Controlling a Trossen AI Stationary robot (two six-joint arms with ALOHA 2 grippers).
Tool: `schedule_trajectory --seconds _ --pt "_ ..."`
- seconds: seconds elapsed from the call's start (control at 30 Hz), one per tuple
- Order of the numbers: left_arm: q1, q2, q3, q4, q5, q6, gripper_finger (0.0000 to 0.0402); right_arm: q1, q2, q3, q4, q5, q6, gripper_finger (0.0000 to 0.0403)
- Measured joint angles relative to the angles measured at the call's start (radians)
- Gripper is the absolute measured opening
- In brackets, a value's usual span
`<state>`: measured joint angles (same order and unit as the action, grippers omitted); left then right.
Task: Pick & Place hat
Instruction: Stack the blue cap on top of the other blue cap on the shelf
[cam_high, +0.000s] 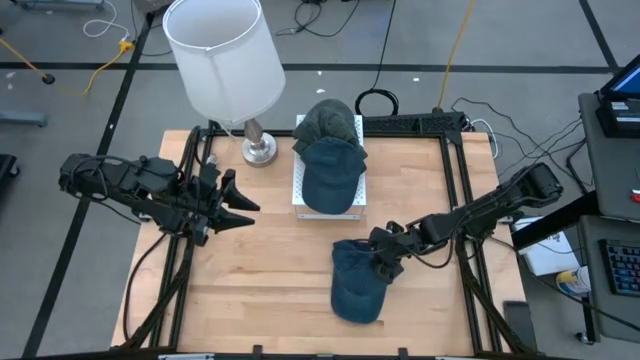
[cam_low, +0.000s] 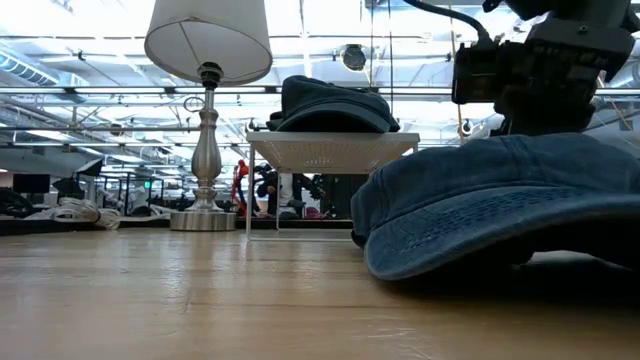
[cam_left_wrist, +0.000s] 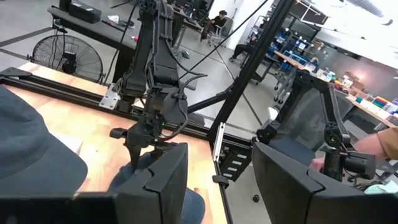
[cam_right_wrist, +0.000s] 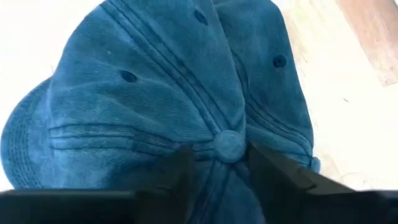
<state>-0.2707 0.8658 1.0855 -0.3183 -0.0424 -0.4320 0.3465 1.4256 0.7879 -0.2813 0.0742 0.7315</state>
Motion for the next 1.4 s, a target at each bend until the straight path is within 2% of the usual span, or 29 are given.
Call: schedule_trajectory --seconds 0.17,0.2,0.33,0.53,0.73,0.93,1.0,1.2,1.4 --pt "0.0 0.0 0.0 -0.001 0.0 0.0 0.0184 0.002 -0.001 0.0 -0.008 -0.001 -0.006 0.0035" --pt "0.0 0.0 0.0 -0.001 0.0 0.0 0.0184 0.003 -0.008 0.0 -0.01 -0.001 -0.012 0.003" --pt "0.0 0.0 0.0 -0.001 0.012 -0.001 0.0184 0.002 -0.063 0.0 0.005 -0.001 0.03 0.003" --pt "0.0 0.0 -0.001 0.0 0.017 -0.022 0.0184 0.009 -0.211 -0.001 0.101 -0.015 0.038 0.003" --pt "0.0 0.0 -0.001 0.01 0.017 -0.026 0.0184 0.009 -0.312 -0.001 0.219 -0.165 0.042 0.003" --pt "0.0 0.0 -0.001 0.043 0.018 -0.027 0.0184 0.009 -0.338 -0.001 0.339 -0.358 0.016 0.003" --pt "0.0 0.0 -0.001 0.043 0.019 -0.038 0.0184 0.009 -0.34 -0.001 0.386 -0.384 0.02 0.003" --pt "0.0 0.0 -0.001 0.055 0.011 -0.112 0.0184 0.002 -0.341 -0.001 0.57 -0.353 0.075 0.003" --pt "0.0 0.0 -0.001 0.055 0.02 -0.091 0.0184 -0.014 -0.34 -0.001 0.58 -0.227 0.159 0.003"
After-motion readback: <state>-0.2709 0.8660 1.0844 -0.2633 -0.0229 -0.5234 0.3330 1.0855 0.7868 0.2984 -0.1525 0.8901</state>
